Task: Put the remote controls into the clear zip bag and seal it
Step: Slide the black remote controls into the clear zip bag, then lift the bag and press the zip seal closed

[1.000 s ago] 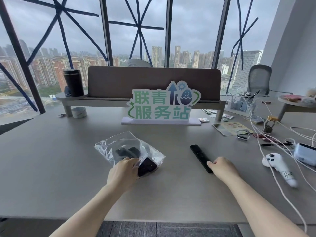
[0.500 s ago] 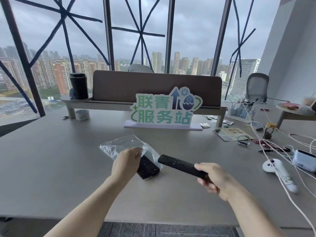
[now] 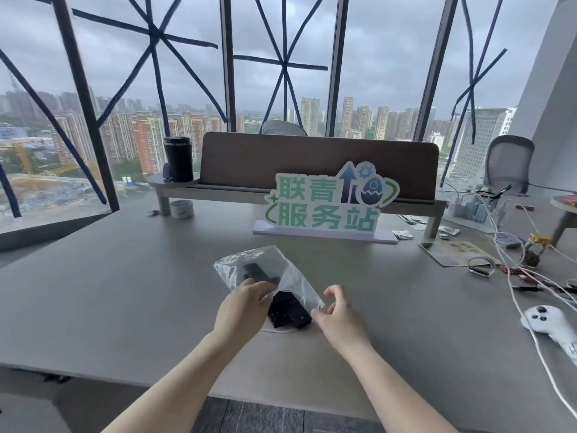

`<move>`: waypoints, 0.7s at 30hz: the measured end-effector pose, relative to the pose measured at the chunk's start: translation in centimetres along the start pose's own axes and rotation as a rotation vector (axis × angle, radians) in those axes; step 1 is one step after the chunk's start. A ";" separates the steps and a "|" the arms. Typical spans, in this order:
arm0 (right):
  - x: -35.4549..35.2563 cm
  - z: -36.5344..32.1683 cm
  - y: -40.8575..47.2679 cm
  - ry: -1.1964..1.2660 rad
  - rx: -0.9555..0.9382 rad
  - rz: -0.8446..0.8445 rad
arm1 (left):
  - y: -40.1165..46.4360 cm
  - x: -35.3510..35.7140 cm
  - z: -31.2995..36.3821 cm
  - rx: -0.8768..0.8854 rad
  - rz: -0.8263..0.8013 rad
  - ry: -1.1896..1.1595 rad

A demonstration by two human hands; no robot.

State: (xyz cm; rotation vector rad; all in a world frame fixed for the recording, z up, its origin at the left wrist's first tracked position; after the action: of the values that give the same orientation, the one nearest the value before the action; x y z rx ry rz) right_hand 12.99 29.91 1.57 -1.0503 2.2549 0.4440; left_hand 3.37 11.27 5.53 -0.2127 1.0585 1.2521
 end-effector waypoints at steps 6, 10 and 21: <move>0.9 -1.6 1.7 -0.083 -0.140 0.068 | -1.8 0.7 -2.3 -0.100 -0.269 0.335; -0.5 -2.8 1.5 -0.089 -0.156 0.090 | -1.9 -0.3 -3.9 -0.214 -0.316 0.270; -14.0 -16.8 0.9 0.832 -0.203 0.009 | 7.4 -17.6 5.1 -0.135 0.269 -0.688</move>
State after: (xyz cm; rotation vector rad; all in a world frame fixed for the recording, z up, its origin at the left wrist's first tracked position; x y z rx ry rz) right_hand 12.88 29.63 23.46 -1.5331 2.9755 0.2613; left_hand 0.98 5.58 24.27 0.2582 0.4142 1.4876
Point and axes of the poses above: each hand's wrist, its own y-axis towards the middle knuckle, its own x-axis out of the palm, z = x × y, the point moved 8 cm from there along y, towards the middle knuckle, and after that the axes turned 4 degrees about z, right-handed, at the moved point
